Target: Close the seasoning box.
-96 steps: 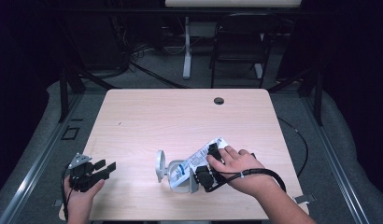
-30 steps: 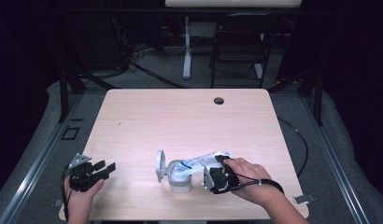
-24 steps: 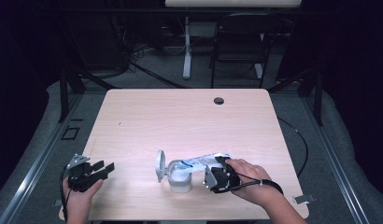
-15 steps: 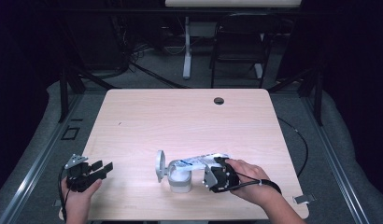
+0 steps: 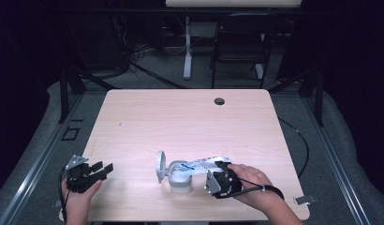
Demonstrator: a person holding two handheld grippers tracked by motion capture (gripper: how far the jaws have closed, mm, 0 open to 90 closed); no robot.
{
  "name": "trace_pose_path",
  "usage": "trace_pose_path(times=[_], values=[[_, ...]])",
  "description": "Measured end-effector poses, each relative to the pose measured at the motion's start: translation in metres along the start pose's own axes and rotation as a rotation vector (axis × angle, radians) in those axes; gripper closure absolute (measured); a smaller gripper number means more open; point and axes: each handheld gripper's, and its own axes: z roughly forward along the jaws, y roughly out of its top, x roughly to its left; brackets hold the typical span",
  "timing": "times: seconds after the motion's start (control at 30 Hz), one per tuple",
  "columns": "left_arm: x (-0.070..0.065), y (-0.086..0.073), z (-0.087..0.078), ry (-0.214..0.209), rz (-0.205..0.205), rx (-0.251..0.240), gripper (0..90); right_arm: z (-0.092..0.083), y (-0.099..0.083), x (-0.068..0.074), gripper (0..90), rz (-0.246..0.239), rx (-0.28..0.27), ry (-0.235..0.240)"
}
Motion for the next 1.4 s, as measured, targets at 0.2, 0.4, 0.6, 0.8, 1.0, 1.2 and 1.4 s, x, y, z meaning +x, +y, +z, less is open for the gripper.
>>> trace_pose_path(times=[0.2, 0.4, 0.6, 0.8, 1.0, 1.2, 1.4], values=[[0.000, -0.001, 0.000, 0.003, 0.001, 0.002, 49.4, -0.008, -0.004, 0.002, 85.0, 0.075, -0.038, 0.012], [0.001, -0.002, 0.001, 0.008, -0.001, -0.006, 49.4, -0.008, -0.004, 0.004, 85.0, 0.104, -0.042, 0.024], [0.001, -0.002, 0.001, 0.008, 0.001, -0.001, 49.4, -0.010, -0.001, 0.003, 85.1, 0.131, -0.068, 0.028], [0.000, -0.002, 0.001, 0.007, 0.001, -0.006, 49.4, -0.011, -0.001, 0.001, 85.1, 0.193, -0.094, 0.040], [0.000, -0.001, 0.001, 0.007, 0.007, 0.003, 49.4, -0.008, -0.002, 0.005, 85.1, 0.245, -0.120, 0.056], [-0.001, -0.001, 0.001, 0.004, 0.009, 0.001, 49.4, -0.005, -0.003, 0.010, 85.3, 0.311, -0.167, 0.055], [-0.001, -0.001, 0.001, 0.004, 0.010, 0.003, 49.4, -0.005, -0.005, 0.012, 85.3, 0.324, -0.177, 0.061]])
